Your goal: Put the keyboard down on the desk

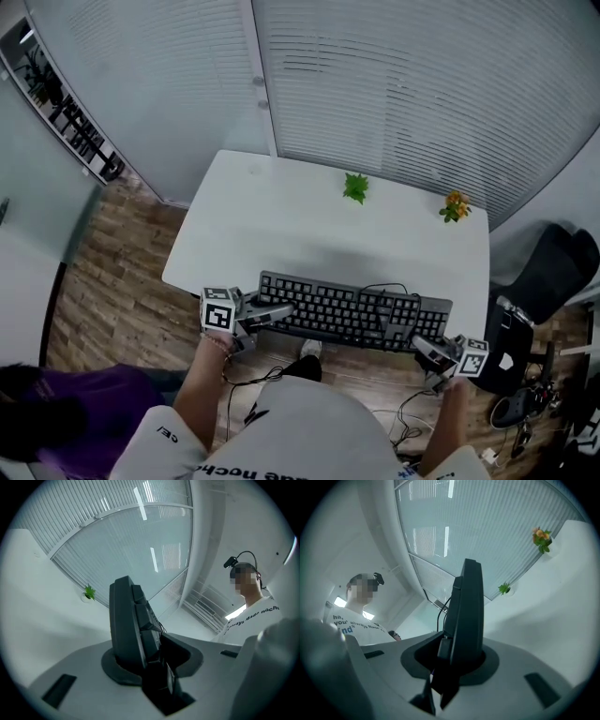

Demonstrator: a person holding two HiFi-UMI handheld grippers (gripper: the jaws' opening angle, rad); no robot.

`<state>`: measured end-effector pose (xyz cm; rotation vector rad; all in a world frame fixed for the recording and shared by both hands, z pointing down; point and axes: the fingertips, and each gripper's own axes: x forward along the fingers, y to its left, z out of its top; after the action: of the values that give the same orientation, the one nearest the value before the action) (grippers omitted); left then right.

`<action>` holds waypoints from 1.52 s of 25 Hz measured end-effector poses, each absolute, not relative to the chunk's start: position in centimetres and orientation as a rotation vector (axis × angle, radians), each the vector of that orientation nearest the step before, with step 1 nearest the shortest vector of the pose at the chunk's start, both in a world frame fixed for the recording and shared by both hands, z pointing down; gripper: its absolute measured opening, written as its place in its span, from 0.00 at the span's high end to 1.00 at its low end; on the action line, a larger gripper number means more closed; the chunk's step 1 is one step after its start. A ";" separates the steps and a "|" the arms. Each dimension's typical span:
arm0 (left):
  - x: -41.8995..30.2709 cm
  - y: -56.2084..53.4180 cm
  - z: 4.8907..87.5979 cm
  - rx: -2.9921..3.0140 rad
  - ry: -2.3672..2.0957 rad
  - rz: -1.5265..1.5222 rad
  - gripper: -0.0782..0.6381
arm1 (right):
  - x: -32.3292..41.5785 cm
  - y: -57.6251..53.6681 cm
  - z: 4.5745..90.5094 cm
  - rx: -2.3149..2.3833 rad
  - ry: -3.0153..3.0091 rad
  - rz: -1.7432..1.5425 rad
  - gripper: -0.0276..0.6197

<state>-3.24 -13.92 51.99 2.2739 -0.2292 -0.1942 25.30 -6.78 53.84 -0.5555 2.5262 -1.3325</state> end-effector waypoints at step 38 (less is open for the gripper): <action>-5.0 -27.9 60.5 2.188 -0.399 -0.038 0.55 | 23.3 -18.8 60.0 -0.856 2.474 -1.434 0.74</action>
<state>-5.02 -27.92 60.50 2.1879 -0.3993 -0.0377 23.31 -18.85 60.03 -0.8559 2.4737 -1.4343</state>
